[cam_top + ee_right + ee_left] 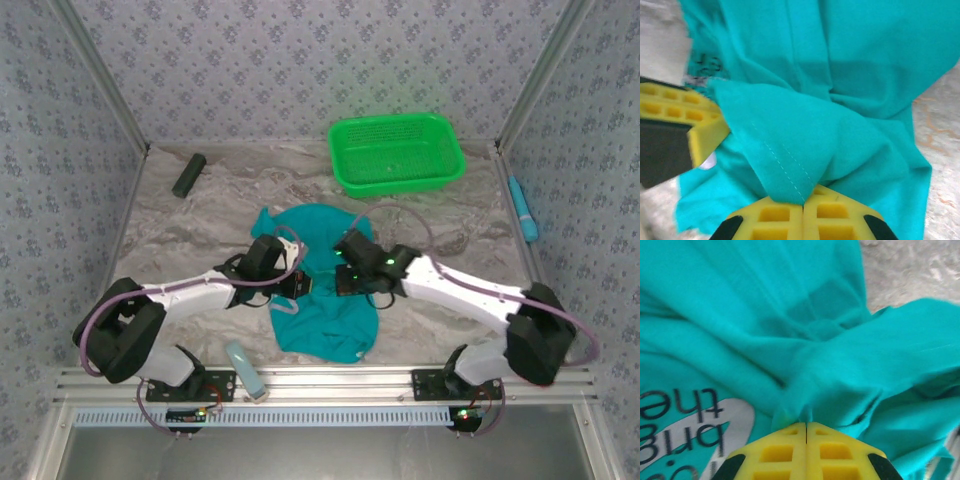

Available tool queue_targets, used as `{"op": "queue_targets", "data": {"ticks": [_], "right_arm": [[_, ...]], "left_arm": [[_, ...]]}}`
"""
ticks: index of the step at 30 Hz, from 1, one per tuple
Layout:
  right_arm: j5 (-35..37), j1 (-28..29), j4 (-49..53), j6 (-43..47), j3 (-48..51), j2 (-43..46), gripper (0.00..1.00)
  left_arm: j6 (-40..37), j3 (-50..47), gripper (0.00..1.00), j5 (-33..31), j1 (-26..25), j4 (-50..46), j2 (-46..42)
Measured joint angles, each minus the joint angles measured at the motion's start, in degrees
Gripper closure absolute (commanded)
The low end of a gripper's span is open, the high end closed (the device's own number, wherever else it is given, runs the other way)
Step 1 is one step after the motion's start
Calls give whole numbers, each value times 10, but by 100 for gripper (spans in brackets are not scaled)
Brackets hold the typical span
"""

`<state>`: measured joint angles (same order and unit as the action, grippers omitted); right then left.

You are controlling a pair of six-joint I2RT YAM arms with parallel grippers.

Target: Fold the inside-out t-shirt

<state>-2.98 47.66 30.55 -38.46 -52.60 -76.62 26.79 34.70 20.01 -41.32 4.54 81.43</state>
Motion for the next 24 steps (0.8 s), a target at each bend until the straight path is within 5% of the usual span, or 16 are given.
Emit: {"op": "queue_targets", "data": {"ticks": [4,7,10,13,24], "right_arm": [[-151,-105,-50,55,105,8,100],[-189,-132,-37,89,137,-21,89],[-197,-137,-23,116,135,-35,72],[-198,-131,-16,127,129,-21,67],[-98,-97,8,134,60,43,61]], "left_arm": [[-24,-19,98,-26,-8,12,3],[-33,-27,92,-31,-15,22,3],[-37,-27,76,-24,-18,31,2],[-46,-24,64,-9,-21,30,-5],[-205,42,51,14,-52,-20,-19]]}}
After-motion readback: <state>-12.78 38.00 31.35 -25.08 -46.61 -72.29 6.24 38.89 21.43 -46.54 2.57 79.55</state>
